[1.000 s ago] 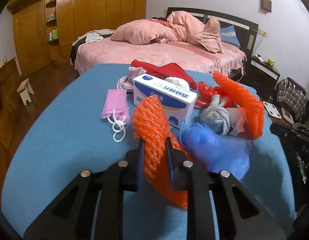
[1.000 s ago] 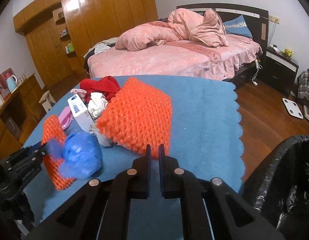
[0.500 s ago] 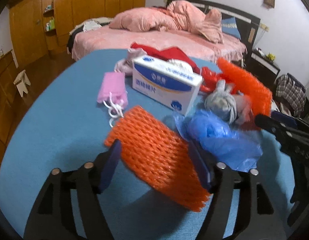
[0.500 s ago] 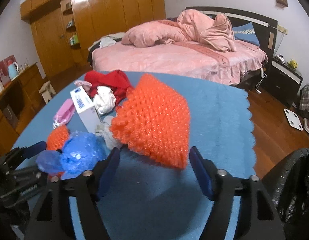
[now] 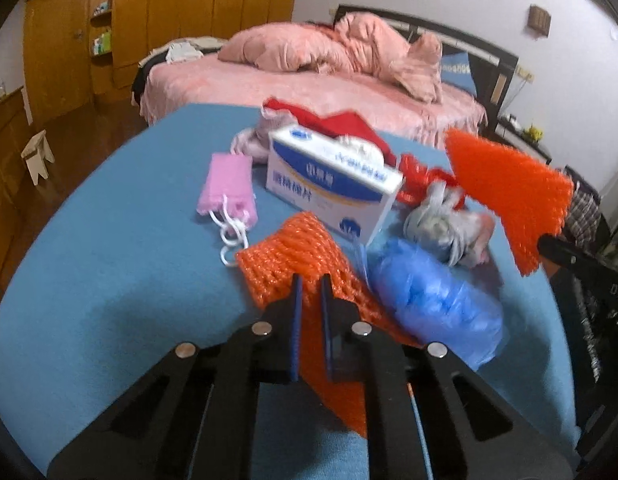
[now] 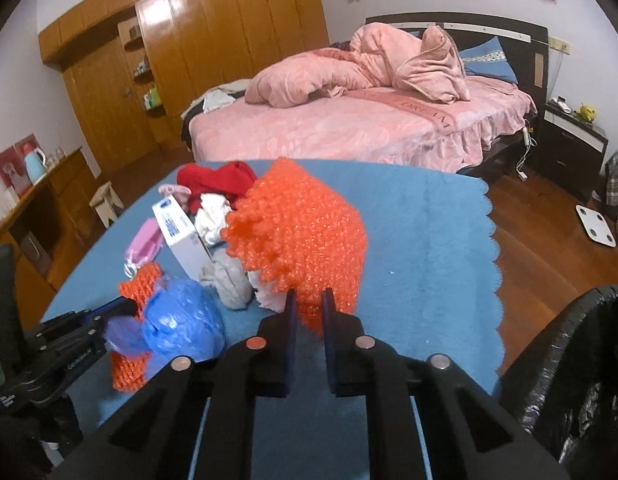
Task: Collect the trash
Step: 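Lift both orange foam sleeves and carry them toward the trash bin, then open both tools over the bin to drop the orange sleeves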
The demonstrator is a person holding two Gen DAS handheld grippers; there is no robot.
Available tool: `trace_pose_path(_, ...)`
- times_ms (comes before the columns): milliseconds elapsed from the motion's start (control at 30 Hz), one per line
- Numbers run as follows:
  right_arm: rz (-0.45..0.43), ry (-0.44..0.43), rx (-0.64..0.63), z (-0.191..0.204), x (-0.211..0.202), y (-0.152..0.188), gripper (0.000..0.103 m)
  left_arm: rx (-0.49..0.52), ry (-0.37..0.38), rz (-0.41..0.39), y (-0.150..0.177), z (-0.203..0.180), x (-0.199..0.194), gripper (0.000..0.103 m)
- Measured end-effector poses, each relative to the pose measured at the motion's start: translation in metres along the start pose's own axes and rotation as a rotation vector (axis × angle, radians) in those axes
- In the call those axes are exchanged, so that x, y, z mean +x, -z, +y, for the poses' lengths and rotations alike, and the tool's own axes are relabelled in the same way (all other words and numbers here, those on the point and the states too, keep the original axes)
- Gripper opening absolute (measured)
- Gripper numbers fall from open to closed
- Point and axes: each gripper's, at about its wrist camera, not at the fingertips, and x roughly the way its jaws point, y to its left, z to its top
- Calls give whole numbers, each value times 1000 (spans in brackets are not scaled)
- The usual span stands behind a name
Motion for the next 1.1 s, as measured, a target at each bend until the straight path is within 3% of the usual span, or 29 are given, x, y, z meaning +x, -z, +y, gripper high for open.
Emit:
trace_pose_path(367,-94,-8,25,-7,-61,-12,12,30,22,-197,-34,-15,-79,8)
trace_pose_path(533,-128,-10,59,-21,-96,-12,12,60,85,-248,-48,-43,-106,8)
trace_pose_path(767,-154,65,116,-56,-142,4,12,159,232,-240,-49,-121,-108,8)
trace_pose_path(1100,-147,260,236,-136,-198,49,12,301,441,-153,-20,-244,-80,8)
